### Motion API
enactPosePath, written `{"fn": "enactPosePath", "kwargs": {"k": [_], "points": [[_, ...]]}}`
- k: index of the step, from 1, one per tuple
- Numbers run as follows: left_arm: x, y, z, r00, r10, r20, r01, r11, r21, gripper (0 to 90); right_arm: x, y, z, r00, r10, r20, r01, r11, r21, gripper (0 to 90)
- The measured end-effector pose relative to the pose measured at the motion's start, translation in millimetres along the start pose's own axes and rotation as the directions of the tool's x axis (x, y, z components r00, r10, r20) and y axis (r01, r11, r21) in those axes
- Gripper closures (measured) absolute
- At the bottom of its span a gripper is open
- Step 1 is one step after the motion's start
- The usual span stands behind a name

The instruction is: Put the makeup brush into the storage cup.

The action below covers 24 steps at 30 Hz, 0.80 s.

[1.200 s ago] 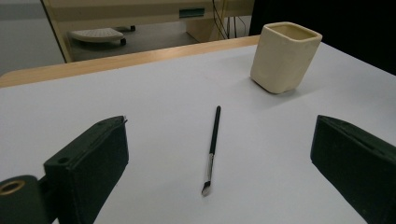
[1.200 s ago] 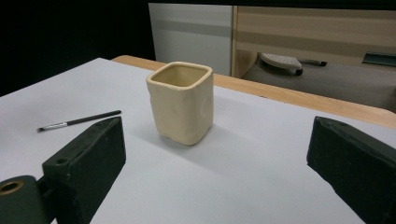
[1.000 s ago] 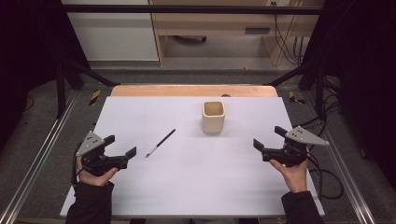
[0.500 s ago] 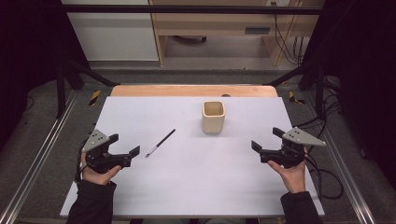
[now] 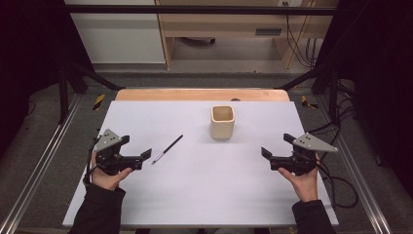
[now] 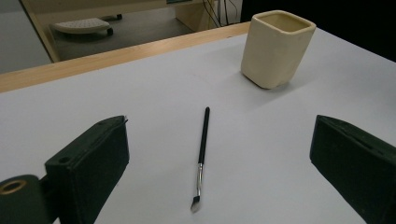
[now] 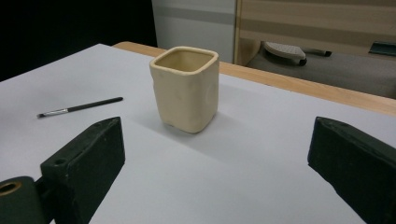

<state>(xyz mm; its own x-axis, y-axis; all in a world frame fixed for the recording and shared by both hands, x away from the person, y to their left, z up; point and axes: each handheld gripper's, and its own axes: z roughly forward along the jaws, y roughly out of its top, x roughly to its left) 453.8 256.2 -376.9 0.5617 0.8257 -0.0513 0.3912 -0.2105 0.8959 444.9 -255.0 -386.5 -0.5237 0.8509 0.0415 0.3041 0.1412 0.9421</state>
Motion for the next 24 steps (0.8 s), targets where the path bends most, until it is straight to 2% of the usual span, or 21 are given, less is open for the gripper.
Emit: {"fn": "enactPosePath", "kwargs": {"k": [12,24], "points": [[1.3,9.2,28.3,0.9996,0.03,-0.001,-0.03,0.9969,0.073,5.0,0.4,-0.3,0.6,1.0,-0.004,-0.002,0.004,1.0,0.004,4.2],[2.0,19.2,53.0,0.9983,0.056,0.017,-0.058,0.9884,0.14,6.0,1.0,-0.7,1.3,1.0,-0.002,-0.002,0.002,1.0,0.007,4.0]]}}
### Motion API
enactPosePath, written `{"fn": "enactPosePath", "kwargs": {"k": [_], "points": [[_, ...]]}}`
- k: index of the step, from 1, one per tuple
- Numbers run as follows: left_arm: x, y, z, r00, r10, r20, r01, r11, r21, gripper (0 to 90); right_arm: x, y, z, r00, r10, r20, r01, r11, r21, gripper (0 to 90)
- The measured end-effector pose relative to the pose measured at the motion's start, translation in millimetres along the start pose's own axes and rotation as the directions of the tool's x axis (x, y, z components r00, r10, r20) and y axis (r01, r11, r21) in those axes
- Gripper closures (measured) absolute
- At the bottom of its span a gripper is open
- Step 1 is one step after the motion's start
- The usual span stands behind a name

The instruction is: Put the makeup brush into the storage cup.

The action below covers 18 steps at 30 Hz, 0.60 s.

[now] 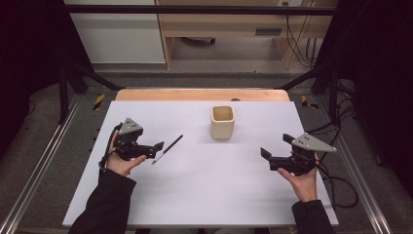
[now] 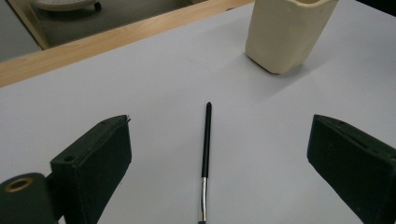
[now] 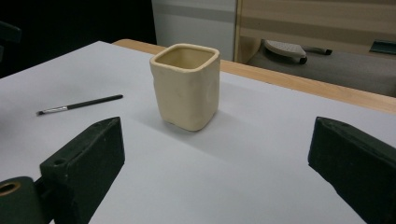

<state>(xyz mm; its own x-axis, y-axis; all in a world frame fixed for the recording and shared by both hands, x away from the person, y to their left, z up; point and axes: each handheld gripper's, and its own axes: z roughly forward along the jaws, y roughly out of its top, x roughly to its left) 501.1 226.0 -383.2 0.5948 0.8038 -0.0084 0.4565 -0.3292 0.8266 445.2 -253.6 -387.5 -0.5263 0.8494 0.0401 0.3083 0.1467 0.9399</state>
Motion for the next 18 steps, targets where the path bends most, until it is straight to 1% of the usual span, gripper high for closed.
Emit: {"fn": "enactPosePath", "kwargs": {"k": [5,12,18], "points": [[-0.7,5.4,9.4,0.9999,0.017,0.0,-0.017,0.9995,0.026,6.4,0.0,-0.2,0.1,1.0,-0.002,-0.001,0.002,1.0,0.001,4.0],[-2.6,9.5,24.3,0.9997,0.024,-0.005,-0.023,0.9983,0.054,8.5,0.5,-0.5,0.7,1.0,-0.002,-0.002,0.002,1.0,0.002,4.0],[-2.0,9.9,37.1,0.9996,0.029,-0.003,-0.029,0.9952,0.094,9.8,0.6,-0.7,0.9,1.0,-0.004,-0.004,0.004,1.0,0.005,3.9]]}}
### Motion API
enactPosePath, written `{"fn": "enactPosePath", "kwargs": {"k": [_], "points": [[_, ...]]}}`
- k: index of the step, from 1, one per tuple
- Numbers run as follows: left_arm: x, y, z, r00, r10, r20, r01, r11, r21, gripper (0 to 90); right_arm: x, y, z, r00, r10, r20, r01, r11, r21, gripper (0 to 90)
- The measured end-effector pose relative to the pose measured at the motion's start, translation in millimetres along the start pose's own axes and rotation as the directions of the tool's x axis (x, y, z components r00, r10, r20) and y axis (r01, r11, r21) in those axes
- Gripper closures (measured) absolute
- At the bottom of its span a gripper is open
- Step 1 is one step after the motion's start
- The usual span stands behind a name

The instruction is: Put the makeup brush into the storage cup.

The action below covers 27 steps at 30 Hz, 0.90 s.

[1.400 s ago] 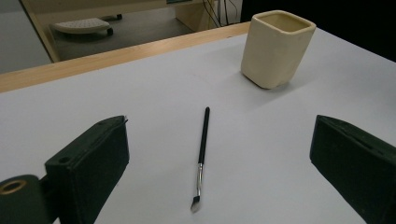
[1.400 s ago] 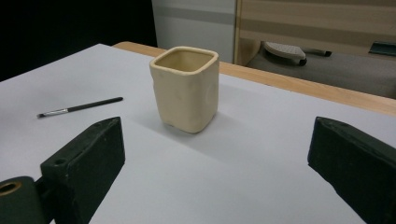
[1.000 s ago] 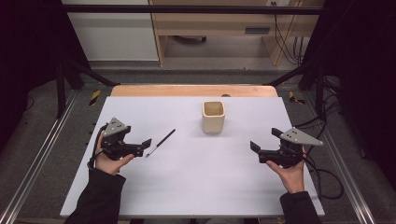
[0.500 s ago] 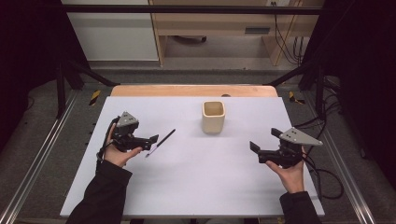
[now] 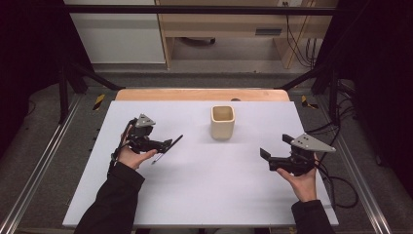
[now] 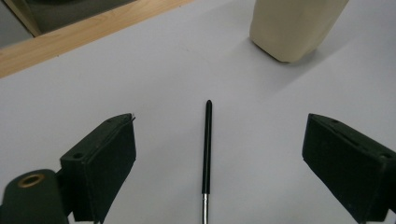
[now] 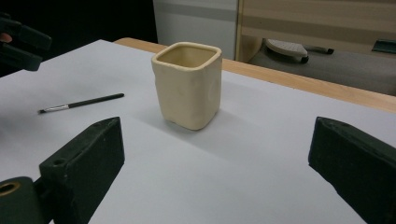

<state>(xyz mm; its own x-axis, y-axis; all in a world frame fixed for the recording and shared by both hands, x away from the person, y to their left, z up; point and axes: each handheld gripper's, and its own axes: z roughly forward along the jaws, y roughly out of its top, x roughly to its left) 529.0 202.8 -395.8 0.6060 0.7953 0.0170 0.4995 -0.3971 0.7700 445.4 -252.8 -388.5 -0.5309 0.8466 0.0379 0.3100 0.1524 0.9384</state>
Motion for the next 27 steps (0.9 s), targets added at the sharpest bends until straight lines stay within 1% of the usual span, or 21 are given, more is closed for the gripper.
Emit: {"fn": "enactPosePath", "kwargs": {"k": [3,7,9,10,13,17,20,21,22,24,25,26,27], "points": [[1.6,0.5,6.0,1.0,-0.001,0.0,0.001,0.9997,0.026,10.4,0.2,0.1,-0.4,1.0,0.005,0.001,-0.005,1.0,-0.002,3.9],[2.3,-0.3,15.3,1.0,-0.004,0.002,0.004,0.9985,0.054,11.3,0.1,-0.1,-0.1,1.0,0.0,-0.001,0.0,1.0,-0.001,3.9],[1.4,-1.2,22.4,1.0,0.008,0.003,-0.008,0.9965,0.083,13.2,0.6,-0.2,0.6,1.0,0.002,0.0,-0.002,1.0,-0.001,3.8],[1.4,-1.2,22.4,1.0,0.008,0.003,-0.008,0.9965,0.083,13.6,0.6,-0.2,0.6,1.0,0.002,0.0,-0.002,1.0,-0.001,3.8],[0.3,-2.6,29.3,0.9997,0.023,0.0,-0.022,0.9931,0.115,15.3,0.8,-0.3,0.8,1.0,0.001,-0.002,-0.001,1.0,-0.002,3.8],[-2.0,-4.9,38.7,0.9993,0.036,-0.001,-0.036,0.9877,0.152,19.1,1.3,-0.6,1.3,1.0,0.002,-0.002,-0.002,1.0,0.001,3.8],[-3.2,-6.6,45.2,0.9992,0.041,-0.004,-0.039,0.9849,0.168,22.8,1.5,-0.7,1.6,1.0,0.001,-0.005,-0.001,1.0,0.003,3.9],[-2.8,-7.0,47.6,0.9991,0.044,0.0,-0.043,0.9825,0.181,24.0,1.6,-0.8,1.6,1.0,0.001,-0.006,-0.001,1.0,0.004,3.8],[-3.1,-7.7,49.6,0.9992,0.04,0.0,-0.039,0.9823,0.183,25.8,1.7,-0.8,1.7,1.0,0.001,-0.007,-0.001,1.0,0.005,3.8],[-2.4,-9.0,53.9,0.9991,0.042,-0.002,-0.041,0.9794,0.198,29.1,1.7,-0.8,1.8,1.0,0.001,-0.008,-0.001,1.0,0.005,3.8],[-2.0,-9.7,55.7,0.999,0.045,0.0,-0.044,0.978,0.204,33.1,1.7,-0.8,1.8,1.0,0.001,-0.007,-0.001,1.0,0.004,3.9],[-1.5,-10.5,57.6,0.9987,0.051,-0.001,-0.05,0.977,0.207,33.1,1.7,-0.8,1.8,1.0,0.001,-0.007,-0.001,1.0,0.004,3.9],[-1.3,-11.2,59.4,0.9989,0.048,0.003,-0.047,0.9759,0.213,35.6,1.6,-0.8,1.7,1.0,0.001,-0.007,-0.001,1.0,0.004,3.8]]}}
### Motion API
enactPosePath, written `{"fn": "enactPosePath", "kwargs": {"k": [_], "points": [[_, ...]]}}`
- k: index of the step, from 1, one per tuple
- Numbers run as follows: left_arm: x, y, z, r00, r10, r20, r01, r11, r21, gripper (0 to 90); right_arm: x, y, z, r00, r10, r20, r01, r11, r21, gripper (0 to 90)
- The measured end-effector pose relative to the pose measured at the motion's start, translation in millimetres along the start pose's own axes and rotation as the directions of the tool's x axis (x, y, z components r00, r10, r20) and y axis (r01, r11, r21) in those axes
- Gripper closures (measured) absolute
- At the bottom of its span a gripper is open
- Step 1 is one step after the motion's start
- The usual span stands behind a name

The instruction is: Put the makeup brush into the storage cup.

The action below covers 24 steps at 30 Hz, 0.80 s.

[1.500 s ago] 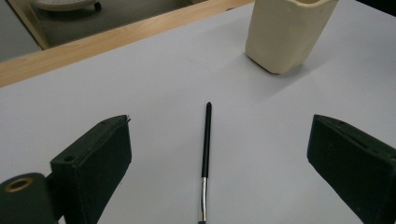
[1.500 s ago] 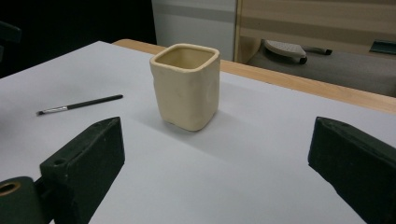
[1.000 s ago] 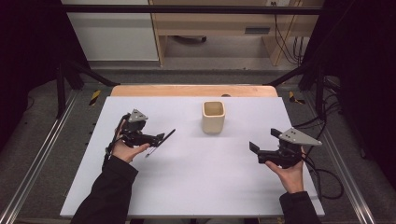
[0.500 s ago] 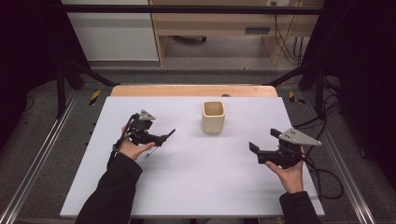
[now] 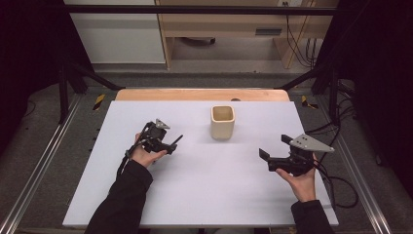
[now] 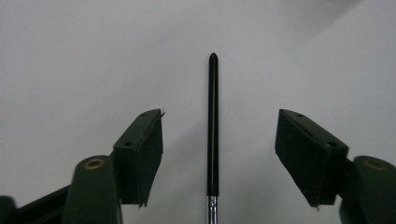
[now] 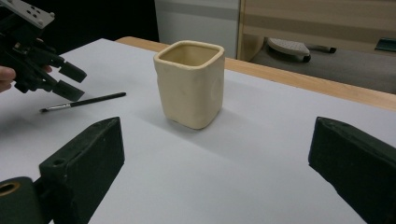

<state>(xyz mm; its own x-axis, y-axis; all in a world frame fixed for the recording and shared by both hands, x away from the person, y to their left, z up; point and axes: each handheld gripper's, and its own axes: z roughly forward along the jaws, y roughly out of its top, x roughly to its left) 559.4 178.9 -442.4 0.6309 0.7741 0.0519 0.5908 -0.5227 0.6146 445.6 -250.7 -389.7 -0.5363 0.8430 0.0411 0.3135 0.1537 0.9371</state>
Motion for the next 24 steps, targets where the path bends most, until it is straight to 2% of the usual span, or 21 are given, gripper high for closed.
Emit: {"fn": "enactPosePath", "kwargs": {"k": [5,11,15,20,24], "points": [[1.9,-1.8,8.3,0.9997,0.002,0.024,-0.003,0.9995,0.031,46.6,0.0,0.0,-0.1,1.0,0.001,-0.001,-0.001,1.0,0.0,3.8],[1.2,-4.5,14.8,0.9999,0.012,0.002,-0.013,0.9989,0.046,59.1,0.2,0.1,0.0,1.0,0.002,-0.001,-0.002,1.0,-0.001,3.9],[2.5,-6.1,16.5,1.0,0.007,0.002,-0.007,0.9981,0.061,63.3,0.2,0.0,0.1,1.0,0.001,-0.002,-0.001,1.0,0.0,3.8],[3.9,-7.6,16.9,0.9998,-0.014,0.012,0.013,0.9983,0.058,70.4,0.1,0.1,-0.1,1.0,0.002,-0.002,-0.002,1.0,-0.001,3.8],[2.8,-7.3,16.5,0.9999,-0.012,0.011,0.011,0.9978,0.066,76.2,0.3,0.0,0.1,1.0,0.001,-0.002,-0.001,1.0,0.001,3.8]]}}
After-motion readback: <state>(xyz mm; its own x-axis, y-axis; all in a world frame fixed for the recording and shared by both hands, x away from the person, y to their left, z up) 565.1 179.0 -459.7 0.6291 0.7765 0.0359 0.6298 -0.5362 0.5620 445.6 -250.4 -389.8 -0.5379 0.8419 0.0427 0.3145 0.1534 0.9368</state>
